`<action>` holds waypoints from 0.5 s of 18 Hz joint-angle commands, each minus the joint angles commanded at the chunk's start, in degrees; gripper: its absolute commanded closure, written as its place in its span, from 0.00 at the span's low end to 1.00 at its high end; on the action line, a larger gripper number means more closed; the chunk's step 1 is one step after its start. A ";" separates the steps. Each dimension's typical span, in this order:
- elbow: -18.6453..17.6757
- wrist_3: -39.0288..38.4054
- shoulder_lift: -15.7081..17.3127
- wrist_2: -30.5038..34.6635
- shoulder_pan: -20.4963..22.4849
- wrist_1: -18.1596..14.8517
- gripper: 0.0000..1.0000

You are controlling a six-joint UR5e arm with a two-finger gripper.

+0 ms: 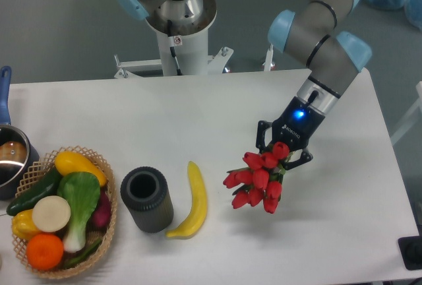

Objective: Place the flowers on the table
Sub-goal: 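Lower the held tulips onto the table surface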

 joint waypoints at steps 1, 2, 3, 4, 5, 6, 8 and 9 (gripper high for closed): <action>0.00 0.27 -0.52 0.00 -0.35 0.00 0.68; 0.09 0.44 -0.79 0.09 -0.70 0.00 0.68; 0.00 0.62 -0.97 0.17 -0.79 0.00 0.68; 0.00 0.71 -1.49 0.09 -0.79 0.09 0.68; 0.00 1.40 -1.93 0.17 -0.79 0.09 0.68; 0.00 2.02 -2.46 0.18 -0.88 0.09 0.67; 0.09 2.47 -3.25 0.18 -0.97 0.26 0.67; 0.09 2.47 -3.34 0.18 -0.97 0.44 0.66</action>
